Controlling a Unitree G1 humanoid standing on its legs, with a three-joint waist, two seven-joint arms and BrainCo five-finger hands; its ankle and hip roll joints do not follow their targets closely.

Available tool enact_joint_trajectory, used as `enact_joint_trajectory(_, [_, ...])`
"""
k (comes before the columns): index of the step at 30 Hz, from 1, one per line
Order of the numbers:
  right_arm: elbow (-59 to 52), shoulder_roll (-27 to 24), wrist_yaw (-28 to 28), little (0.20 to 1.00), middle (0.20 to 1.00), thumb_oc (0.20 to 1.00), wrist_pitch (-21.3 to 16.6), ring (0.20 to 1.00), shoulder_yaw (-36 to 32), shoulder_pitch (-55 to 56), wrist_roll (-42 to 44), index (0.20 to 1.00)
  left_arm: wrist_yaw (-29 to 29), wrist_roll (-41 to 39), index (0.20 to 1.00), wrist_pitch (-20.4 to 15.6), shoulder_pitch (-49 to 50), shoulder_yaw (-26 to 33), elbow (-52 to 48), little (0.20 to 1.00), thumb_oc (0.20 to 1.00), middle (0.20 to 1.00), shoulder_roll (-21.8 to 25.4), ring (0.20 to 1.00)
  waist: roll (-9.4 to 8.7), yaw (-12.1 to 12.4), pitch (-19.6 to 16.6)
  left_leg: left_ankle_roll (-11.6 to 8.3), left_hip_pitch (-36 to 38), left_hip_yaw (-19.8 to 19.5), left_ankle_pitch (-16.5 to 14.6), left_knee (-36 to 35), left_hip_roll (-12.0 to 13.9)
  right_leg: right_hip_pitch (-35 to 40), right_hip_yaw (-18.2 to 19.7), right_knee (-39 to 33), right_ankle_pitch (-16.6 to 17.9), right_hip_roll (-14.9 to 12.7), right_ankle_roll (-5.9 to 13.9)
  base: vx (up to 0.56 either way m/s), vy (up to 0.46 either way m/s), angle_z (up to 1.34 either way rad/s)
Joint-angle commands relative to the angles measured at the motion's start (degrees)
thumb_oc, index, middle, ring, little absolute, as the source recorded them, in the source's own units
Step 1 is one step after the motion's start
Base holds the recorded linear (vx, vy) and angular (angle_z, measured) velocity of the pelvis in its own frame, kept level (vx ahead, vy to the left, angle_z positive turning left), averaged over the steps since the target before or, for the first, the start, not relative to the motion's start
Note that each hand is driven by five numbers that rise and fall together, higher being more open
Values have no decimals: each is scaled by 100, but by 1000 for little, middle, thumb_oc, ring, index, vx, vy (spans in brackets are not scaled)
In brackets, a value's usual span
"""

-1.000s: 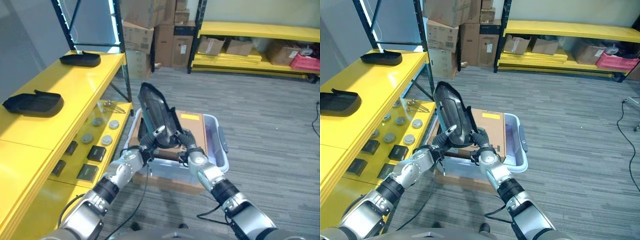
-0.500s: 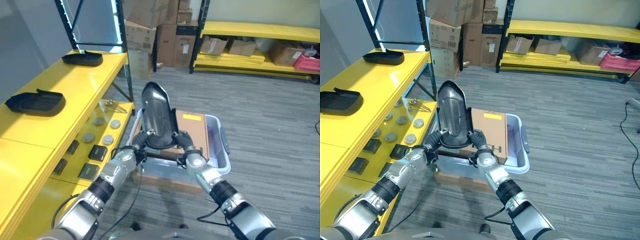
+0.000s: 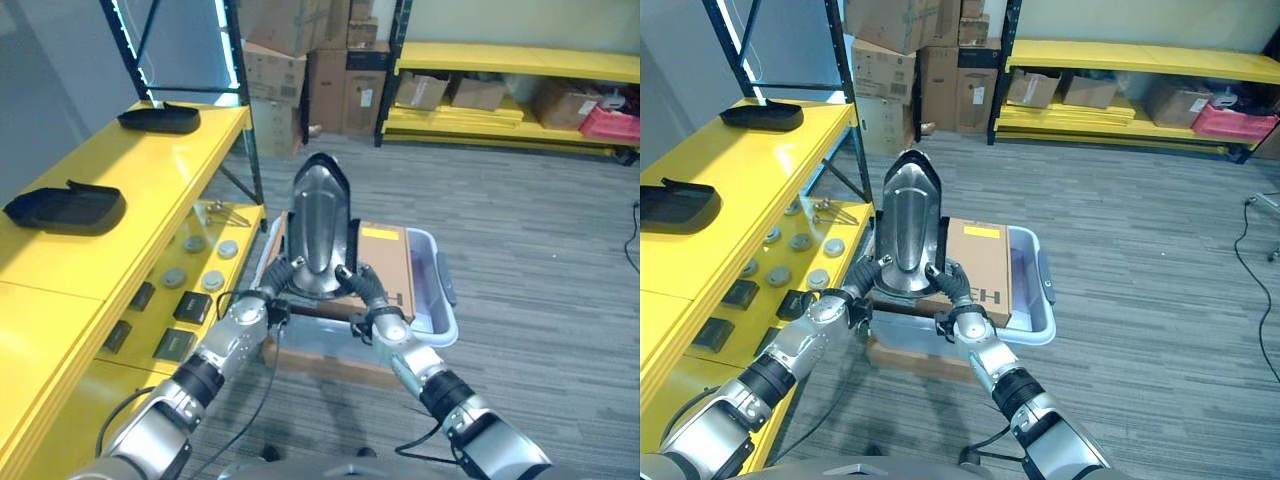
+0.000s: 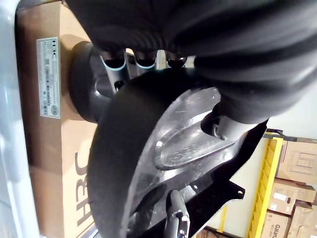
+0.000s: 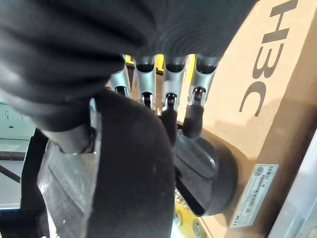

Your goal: Move parts from the plastic box to the shelf.

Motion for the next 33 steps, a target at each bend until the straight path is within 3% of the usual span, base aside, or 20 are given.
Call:
enact_joint_trajectory(1, [341, 42, -313, 1000, 1000, 1000, -229, 1000, -263, -513, 203, 1000, -1, 184, 200, -1044, -637, 329, -478, 200, 200, 200, -156, 200, 160, 359, -178, -277, 60, -536, -443, -42, 355, 303, -186, 8, -567, -339, 537, -8, 11, 6])
enact_joint_trajectory(2, [420, -51, -493, 1000, 1000, 1000, -105, 1000, -404, -616, 145, 1000, 13, 353, 200, -1109, -661, 565, -516, 200, 200, 200, 120, 200, 159, 441, -196, -280, 51, -591, -432, -53, 337, 325, -229, 8, -573, -343, 531, -11, 11, 7])
enact_joint_trajectory(7, [196, -357, -466, 1000, 1000, 1000, 316, 1000, -696, -386, -10, 1000, 57, 584, 200, -1315, -456, 999, -650, 200, 200, 200, 538, 200, 148, 462, -197, -279, -1, -617, -418, -53, 324, 311, -258, 8, -576, -354, 532, -37, 16, 11])
enact_joint_trajectory(9, [-112, -635, -271, 1000, 1000, 1000, 595, 1000, -1014, 364, -221, 1000, 120, 772, 200, -1562, 58, 1536, -953, 200, 200, 200, 921, 200, 138, 431, -186, -249, -36, -622, -437, -53, 283, 285, -231, 8, -577, -371, 552, -51, 25, 2])
enact_joint_trajectory(14, [31, -809, 393, 1000, 1000, 1000, 1086, 1000, -1462, 1479, -979, 1000, 319, 926, 200, -1920, 841, 2488, -1531, 200, 200, 200, 1321, 200, 128, 316, -152, -196, -93, -609, -458, -53, 211, 255, -141, 8, -561, -393, 589, -5, 12, -2])
enact_joint_trajectory(18, [559, -801, 897, 1000, 1000, 1000, 903, 1000, -1584, 2087, -1647, 1000, 442, 787, 200, -1894, 1136, 3038, -2137, 200, 200, 200, 1613, 200, 111, 263, -75, -136, -119, -725, -448, -53, 174, 176, 48, 267, -687, -369, 577, 3, -15, -1])
enact_joint_trajectory(19, [840, -807, 1009, 1000, 1000, 1000, 858, 1000, -1590, 2453, -2055, 1000, 447, 641, 200, -1985, 1268, 3256, -2415, 200, 200, 200, 1724, 200, 119, 142, -4, -121, -137, -974, -422, -50, 151, 80, 350, 483, -892, -152, 440, -9, -68, 9])
enact_joint_trajectory(23, [1395, -749, 1086, 1000, 1000, 1000, 1057, 1000, -1576, 2722, -2113, 1000, 424, 751, 200, -2015, 1385, 3464, -2795, 200, 200, 200, 1698, 200, 81, 72, 15, -185, -251, -1300, -342, -46, 111, 33, 602, 477, -950, 135, 311, 3, -103, 81])
enact_joint_trajectory(24, [1965, -702, 1252, 1000, 1000, 1000, 1004, 1000, -1502, 2803, -2262, 1000, 477, 861, 200, -1969, 1485, 3624, -3002, 200, 200, 200, 1709, 200, 57, 152, 30, -245, -333, -1493, -268, -53, 121, 53, 594, 426, -956, 252, 248, -1, -124, 145])
enact_joint_trajectory(29, [2745, -562, 1370, 1000, 1000, 1000, 1042, 1000, -1295, 2806, -2462, 1000, 700, 1063, 200, -1815, 1609, 3816, -3208, 200, 200, 200, 1765, 200, 24, 354, 95, -393, -515, -1588, -126, -53, 201, 98, 406, 255, -914, 369, 208, -26, -98, 65])
enact_joint_trajectory(33, [3209, -432, 1229, 1000, 1000, 1000, 997, 1000, -1196, 2847, -2565, 1000, 598, 1128, 200, -1874, 1616, 3857, -2908, 200, 200, 200, 1774, 200, 67, 451, 196, -522, -804, -979, 56, -19, 329, 277, -286, 166, -921, 335, 204, -18, -16, 89])
